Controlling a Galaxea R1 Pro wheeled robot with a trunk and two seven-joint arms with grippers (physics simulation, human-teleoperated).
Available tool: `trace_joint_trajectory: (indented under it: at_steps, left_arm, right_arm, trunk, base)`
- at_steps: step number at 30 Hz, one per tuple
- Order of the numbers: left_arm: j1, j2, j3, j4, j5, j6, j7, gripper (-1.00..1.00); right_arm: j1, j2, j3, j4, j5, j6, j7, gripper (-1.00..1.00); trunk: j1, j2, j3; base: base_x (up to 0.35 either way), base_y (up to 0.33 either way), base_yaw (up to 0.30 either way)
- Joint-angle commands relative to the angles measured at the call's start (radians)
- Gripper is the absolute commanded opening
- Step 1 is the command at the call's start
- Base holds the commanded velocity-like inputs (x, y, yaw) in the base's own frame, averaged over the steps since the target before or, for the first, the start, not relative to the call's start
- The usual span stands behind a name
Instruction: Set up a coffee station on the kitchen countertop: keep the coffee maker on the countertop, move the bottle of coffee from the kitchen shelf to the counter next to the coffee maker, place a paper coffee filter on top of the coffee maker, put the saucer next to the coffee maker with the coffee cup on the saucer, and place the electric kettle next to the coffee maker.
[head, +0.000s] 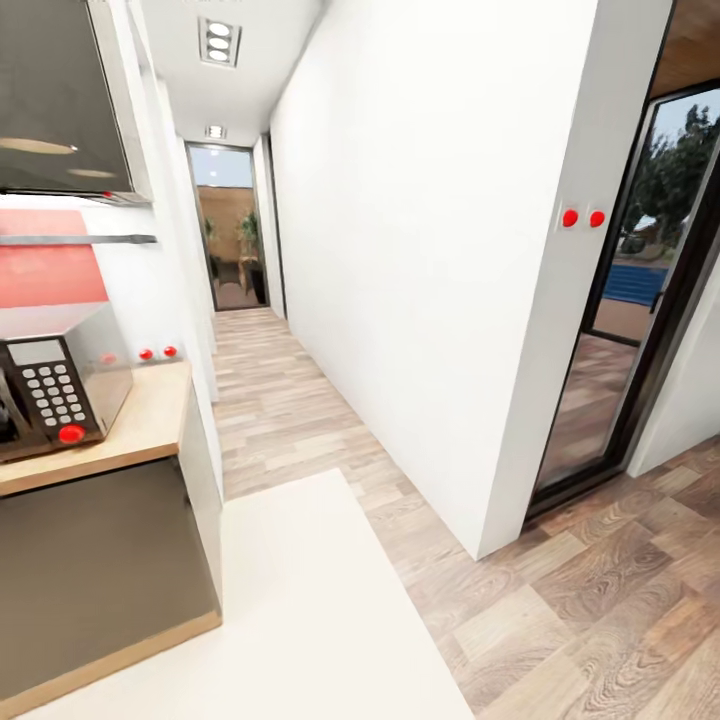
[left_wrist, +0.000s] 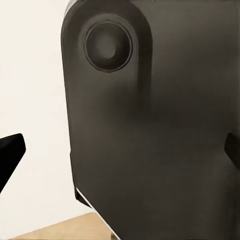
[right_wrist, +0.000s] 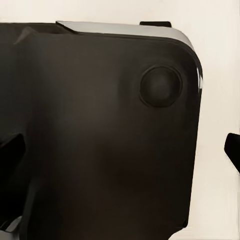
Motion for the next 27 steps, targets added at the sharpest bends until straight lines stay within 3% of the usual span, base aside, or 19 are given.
trace_joint_trajectory:
  at_steps: [1, 7, 8, 10, 17, 21, 25, 27]
  left_arm:
    - [0.000, 0.000, -0.001, -0.001, 0.000, -0.001, 0.000, 1.00]
    - [-0.005, 0.018, 0.001, -0.030, -0.003, -0.026, 0.002, 1.00]
    - [-0.009, 0.029, 0.001, -0.161, -0.003, -0.083, 0.006, 1.00]
    - [-0.023, 0.037, 0.002, -0.171, -0.003, -0.128, 0.011, 1.00]
    - [-0.111, 0.043, 0.003, -0.181, 0.001, -0.165, 0.014, 1.00]
    - [-0.164, 0.037, 0.005, -0.249, 0.002, -0.167, 0.013, 1.00]
    - [-0.172, 0.036, 0.006, -0.294, 0.002, -0.167, 0.014, 1.00]
    - [-0.170, 0.042, 0.033, -0.304, 0.003, -0.168, 0.015, 1.00]
  right_arm:
    - [0.000, -0.001, 0.000, -0.004, 0.000, -0.001, 0.000, 1.00]
    - [0.000, -0.031, -0.002, -0.038, 0.000, -0.001, -0.004, 1.00]
    - [0.000, -0.051, -0.002, -0.217, 0.001, -0.001, -0.004, 1.00]
    - [0.000, -0.060, -0.003, -0.278, 0.000, -0.011, -0.004, 1.00]
    - [0.000, -0.065, -0.004, -0.398, -0.001, -0.094, -0.003, 1.00]
    - [0.000, -0.065, -0.004, -0.474, -0.002, -0.166, -0.003, 1.00]
    - [-0.001, -0.065, -0.010, -0.538, -0.004, -0.182, -0.004, 1.00]
    - [-0.002, -0.063, -0.040, -0.555, -0.004, -0.186, -0.003, 1.00]
  trunk:
    - [0.000, 0.000, -0.001]
    - [0.000, 0.000, -0.003]
    - [0.000, 0.000, -0.004]
    - [0.000, 0.000, -0.005]
    - [0.000, 0.000, -0.009]
    - [0.000, 0.000, -0.012]
    - [0.000, 0.000, -0.015]
    - [0.000, 0.000, -0.017]
  base:
    - [0.000, 0.000, 0.247]
    - [0.000, 0.000, 0.269]
    - [0.000, 0.000, 0.272]
    - [0.000, 0.000, 0.273]
    - [0.000, 0.000, 0.273]
    - [0.000, 0.000, 0.272]
    - [0.000, 0.000, 0.271]
    - [0.000, 0.000, 0.270]
